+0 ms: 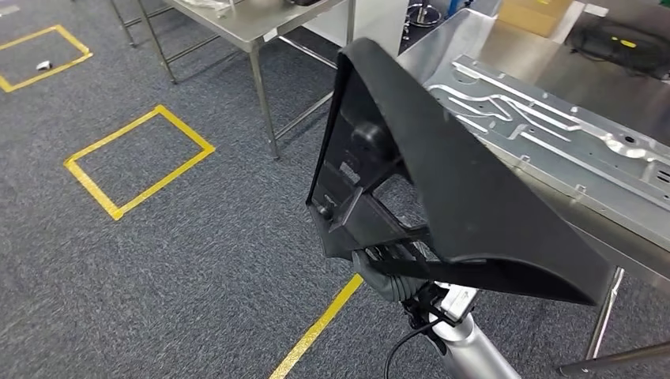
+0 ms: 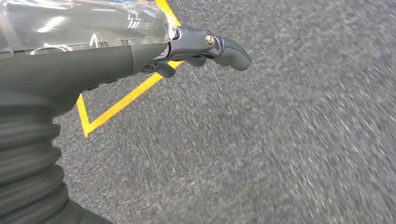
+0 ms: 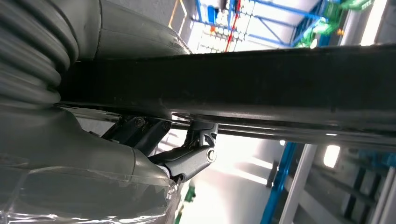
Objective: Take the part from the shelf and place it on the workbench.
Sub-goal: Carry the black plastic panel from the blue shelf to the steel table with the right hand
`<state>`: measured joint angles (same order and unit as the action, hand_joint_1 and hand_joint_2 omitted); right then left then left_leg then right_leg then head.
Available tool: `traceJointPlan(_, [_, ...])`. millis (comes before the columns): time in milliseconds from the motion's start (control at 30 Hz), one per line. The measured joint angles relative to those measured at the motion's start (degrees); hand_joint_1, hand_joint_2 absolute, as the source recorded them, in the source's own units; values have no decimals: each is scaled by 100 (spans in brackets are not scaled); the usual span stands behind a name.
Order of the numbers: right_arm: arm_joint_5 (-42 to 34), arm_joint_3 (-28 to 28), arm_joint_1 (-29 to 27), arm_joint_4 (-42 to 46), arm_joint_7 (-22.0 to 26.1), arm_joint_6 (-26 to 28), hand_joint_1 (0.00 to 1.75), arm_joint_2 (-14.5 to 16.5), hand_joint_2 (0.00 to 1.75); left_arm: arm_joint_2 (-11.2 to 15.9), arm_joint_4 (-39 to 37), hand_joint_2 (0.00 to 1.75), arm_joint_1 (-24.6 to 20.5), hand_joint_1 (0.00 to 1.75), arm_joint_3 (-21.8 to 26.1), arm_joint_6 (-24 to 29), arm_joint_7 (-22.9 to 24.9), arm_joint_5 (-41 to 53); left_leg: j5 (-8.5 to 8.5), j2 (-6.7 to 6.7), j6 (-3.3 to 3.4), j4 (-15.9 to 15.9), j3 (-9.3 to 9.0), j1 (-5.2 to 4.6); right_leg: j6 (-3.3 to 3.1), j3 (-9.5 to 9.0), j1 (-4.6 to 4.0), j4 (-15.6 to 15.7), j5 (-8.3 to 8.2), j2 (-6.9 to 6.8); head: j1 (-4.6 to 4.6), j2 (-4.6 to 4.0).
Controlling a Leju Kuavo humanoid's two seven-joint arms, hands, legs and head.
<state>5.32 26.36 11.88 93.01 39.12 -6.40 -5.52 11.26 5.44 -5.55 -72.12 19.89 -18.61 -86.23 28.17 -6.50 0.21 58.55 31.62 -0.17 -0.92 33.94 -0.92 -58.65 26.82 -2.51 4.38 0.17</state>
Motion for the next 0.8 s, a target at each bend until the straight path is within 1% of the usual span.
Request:
traceJointPlan(33, [-2, 1, -34, 35, 0, -22, 175, 14, 175, -2, 0, 175, -16, 0, -3, 3, 2, -2, 30, 13, -31, 5, -23, 3, -21, -27, 18, 51, -25, 62, -1, 0])
traceJointPlan(67, [-4, 1, -51, 57, 0, -56, 175, 31, 175, -3, 0, 175, -32, 0, -5, 9, 11, -5, 104, 98, -57, 82, -9, 11, -45, -56, 45, 103, -53, 118, 0, 0])
traceJointPlan(100, [-8, 2, -59, 75, 1, -99, 175, 61, 175, -2, 0, 175, -45, 0, -7, 19, 30, -8, 238, 236, -84, 281, 63, 19, -69, -84, 73, 150, -80, 173, 1, 0])
traceJointPlan(133, [-14, 2, -60, 83, 1, -141, 175, 95, 175, 1, 0, 175, -46, 0, -7, 30, 54, -10, 418, 405, -102, 611, 210, 40, -82, -97, 88, 169, -96, 227, 1, 0])
traceJointPlan(167, [-20, 2, -59, 85, 0, -172, 175, 127, 175, 2, 0, 175, -38, 0, -8, 39, 79, -12, 598, 519, -121, 1015, 400, 51, -92, -94, 96, 169, -101, 293, 2, 0])
traceJointPlan(200, [-25, 2, -69, 84, -1, -193, 175, 153, 175, 3, 0, 175, -25, 0, -8, 45, 100, -12, 718, 577, -141, 1370, 573, 61, -94, -91, 97, 166, -102, 366, 2, 0])
traceJointPlan(233, [-27, 3, -83, 81, -2, -212, 175, 167, 175, 3, 0, 175, -13, 0, -8, 48, 115, -13, 735, 598, -159, 1565, 679, 72, -94, -91, 98, 160, -101, 440, 2, 0])
traceJointPlan(267, [-27, 3, -92, 80, -4, -234, 175, 175, 175, 2, 0, 175, -7, 0, -8, 48, 128, -13, 639, 603, -172, 1536, 684, 84, -90, -92, 100, 150, -100, 513, 2, 0])
traceJointPlan(300, [-27, 6, -96, 78, -8, -271, 175, 182, 175, 2, 0, 175, -8, 0, -8, 49, 140, -13, 440, 624, -182, 1275, 580, 99, -81, -95, 104, 134, -94, 585, 2, 0])
traceJointPlan(333, [-31, 13, -93, 78, -19, -331, 175, 190, 175, 3, 0, 175, -9, 0, -8, 49, 155, -13, 215, 708, -188, 865, 409, 120, -62, -93, 110, 108, -81, 654, 2, 0])
traceJointPlan(367, [-37, 21, -84, 78, -35, -403, 175, 198, 175, 3, 0, 175, -11, 0, -10, 46, 168, -13, 56, 832, -188, 475, 242, 136, -35, -79, 109, 71, -66, 722, 2, 0])
traceJointPlan(400, [-44, 36, -74, 76, -60, -484, 175, 207, 175, 3, 0, 175, -8, 0, -13, 43, 181, -13, -41, 941, -176, 193, 117, 148, -1, -54, 111, 40, -58, 789, 2, 0])
traceJointPlan(433, [-51, 52, -68, 74, -86, -557, 175, 214, 175, 3, 0, 175, -5, 0, -16, 38, 191, -13, -63, 1017, -156, 48, 57, 149, 33, -24, 116, 18, -59, 850, 2, 0])
traceJointPlan(467, [-54, 67, -68, 72, -106, -608, 175, 217, 175, 2, 0, 175, -5, 0, -20, 34, 197, -13, -45, 1022, -127, 31, 47, 138, 65, 3, 119, 12, -70, 907, 2, 0])
traceJointPlan(500, [-55, 79, -71, 70, -121, -636, 175, 220, 175, 1, 0, 175, -8, 0, -22, 31, 201, -13, -57, 971, -87, 25, 47, 143, 101, 22, 123, 20, -85, 962, 2, 0])
traceJointPlan(533, [-61, 87, -77, 69, -131, -659, 175, 220, 175, -2, 1, 175, -20, 0, -25, 28, 201, -13, -73, 911, -49, 4, 42, 148, 129, 34, 123, 6, -77, 950, 2, 0])
traceJointPlan(567, [-79, 91, -73, 69, -141, -697, 175, 219, 175, -4, 2, 175, -33, 0, -28, 22, 201, -13, -90, 857, -9, -20, 34, 158, 156, 63, 112, -52, -34, 861, 0, 0])
traceJointPlan(600, [-119, 97, -55, 67, -162, -770, 175, 219, 175, -7, 3, 175, -41, 0, -35, 14, 199, -13, -105, 789, 29, -47, 28, 167, 183, 153, 104, -234, 79, 713, -1, 0])
traceJointPlan(633, [-184, 112, -35, 61, -198, -900, 175, 219, 175, -10, 4, 175, -43, 0, -44, 6, 202, -13, -111, 721, 54, -59, 25, 159, 203, 296, 106, -530, 245, 534, -2, 0])
traceJointPlan(667, [-270, 136, -14, 51, -245, -1064, 175, 219, 175, -13, 4, 175, -36, 0, -55, 1, 211, -13, -109, 653, 72, -63, 27, 150, 225, 488, 111, -910, 428, 397, -3, 0])
traceJointPlan(700, [-372, 169, 1, 35, -301, -1248, 175, 219, 175, -19, 4, 175, -29, 0, -67, -1, 227, -13, -106, 577, 80, -63, 30, 141, 244, 685, 123, -1295, 580, 323, -3, 0])
traceJointPlan(733, [-480, 206, 7, 15, -359, -1436, 175, 219, 175, -26, 4, 175, -27, 0, -78, 3, 246, -14, -100, 506, 83, -61, 30, 137, 256, 808, 132, -1535, 631, 292, -3, 0])
traceJointPlan(767, [-571, 239, 15, -3, -404, -1580, 175, 218, 175, -37, 4, 175, -29, 0, -86, 8, 264, -14, -93, 441, 82, -60, 26, 136, 262, 847, 138, -1601, 590, 275, -3, 0])
traceJointPlan(800, [-645, 267, 29, -16, -440, -1685, 175, 217, 175, -50, 4, 175, -36, 0, -91, 12, 276, -15, -84, 377, 75, -60, 16, 135, 256, 751, 140, -1408, 434, 250, -3, 0])
